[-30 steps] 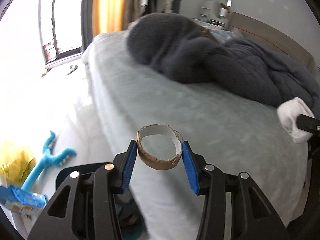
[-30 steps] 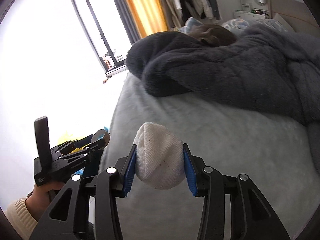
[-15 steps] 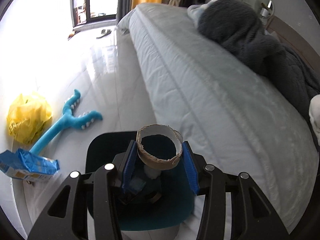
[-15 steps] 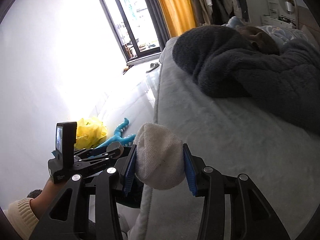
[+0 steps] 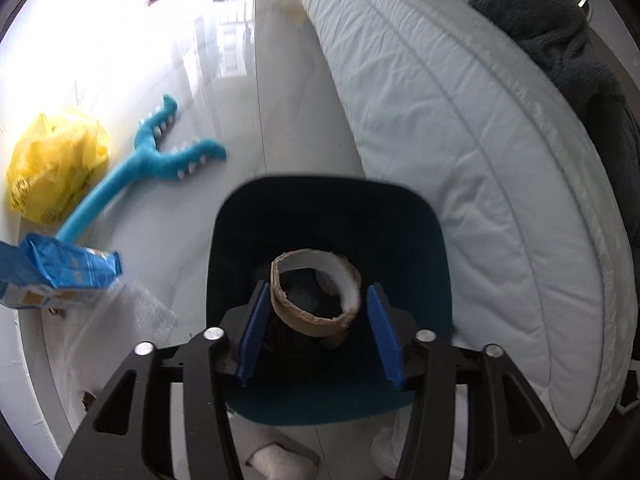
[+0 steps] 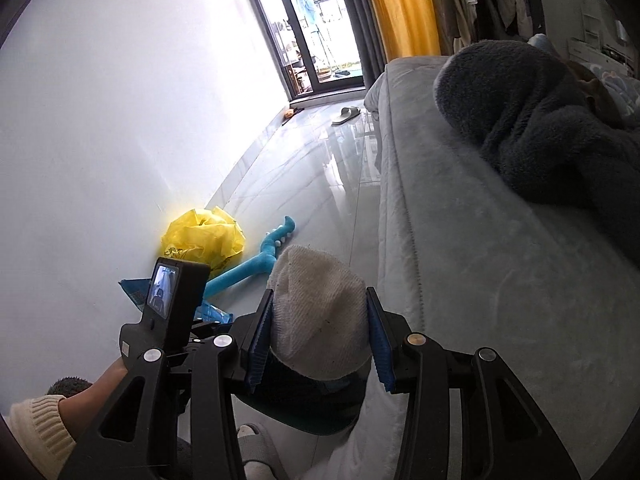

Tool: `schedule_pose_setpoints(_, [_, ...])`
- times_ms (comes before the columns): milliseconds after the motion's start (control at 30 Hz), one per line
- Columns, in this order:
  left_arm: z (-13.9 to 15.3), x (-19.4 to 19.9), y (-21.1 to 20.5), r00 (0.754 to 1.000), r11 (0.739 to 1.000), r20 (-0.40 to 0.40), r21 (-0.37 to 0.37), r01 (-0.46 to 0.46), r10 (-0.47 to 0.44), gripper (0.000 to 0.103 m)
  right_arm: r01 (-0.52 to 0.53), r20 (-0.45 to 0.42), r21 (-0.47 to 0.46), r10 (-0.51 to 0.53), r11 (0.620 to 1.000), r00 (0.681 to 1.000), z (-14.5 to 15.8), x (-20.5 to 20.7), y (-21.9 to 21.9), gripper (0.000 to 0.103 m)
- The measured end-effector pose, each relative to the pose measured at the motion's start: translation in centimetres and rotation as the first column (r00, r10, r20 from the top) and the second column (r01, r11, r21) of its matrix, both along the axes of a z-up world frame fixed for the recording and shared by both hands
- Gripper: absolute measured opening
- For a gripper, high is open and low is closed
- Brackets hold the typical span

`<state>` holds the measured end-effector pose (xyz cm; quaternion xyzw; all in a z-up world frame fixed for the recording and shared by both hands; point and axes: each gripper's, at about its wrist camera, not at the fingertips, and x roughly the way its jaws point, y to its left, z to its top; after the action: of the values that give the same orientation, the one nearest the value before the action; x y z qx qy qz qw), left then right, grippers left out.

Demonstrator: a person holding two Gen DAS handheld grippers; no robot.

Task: Collect trash
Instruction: 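Carry the tissue wad and tape roll over the teal bin, then open both grippers to drop the tape roll and tissue wad into the bin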

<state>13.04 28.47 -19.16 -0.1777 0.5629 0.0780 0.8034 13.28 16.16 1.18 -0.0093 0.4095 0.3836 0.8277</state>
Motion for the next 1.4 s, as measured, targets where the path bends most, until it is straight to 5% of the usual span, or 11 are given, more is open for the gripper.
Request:
schedule_pose_setpoints(67, [-0.2,-0.5,0.2,1.000,1.000,-0.004,0.002,0.009,-0.009,0.072,-0.012,-0.009,-0.007,0.012,1.000,1.000,-0.6,0.0,1.2,0.044])
schedule_pose_setpoints(233, [0.3,-1.6,1.8,1.000,1.000,0.011,-0.004,0.016,-0.016,0.078,-0.037,-0.036,-0.037,0.036,0.999,0.999,-2.3,0.2,3.7,0.044])
schedule_pose_setpoints(600, [3.6,-4.4,5.2,0.992,0.999,0.125,0.029,-0.028,0.024,0.087,-0.071,-0.129,-0.151,0.052,0.986,0.990,-7.2,0.7,7.4,0.044])
schedule_pose_setpoints(833, [5.8,-5.9,5.6,0.974,0.993,0.225,0.115,-0.027,0.000,0.087,-0.092,-0.173,-0.212,0.055,0.973,0.983,-10.3,0.9,9.4,0.044])
schedule_pose_setpoints(1167, [10.4,-7.9,4.5,0.905,0.976,0.421,0.215,-0.031,-0.064,0.087,-0.091,-0.221,-0.283,0.028,0.955,0.975,-13.4,0.8,11.8,0.054])
schedule_pose_setpoints(1400, [14.6,-9.6,2.5,0.840,0.954,0.533,0.292,-0.071,-0.101,0.087,-0.088,-0.170,-0.285,0.040,0.954,0.985,-11.6,0.1,11.2,0.063])
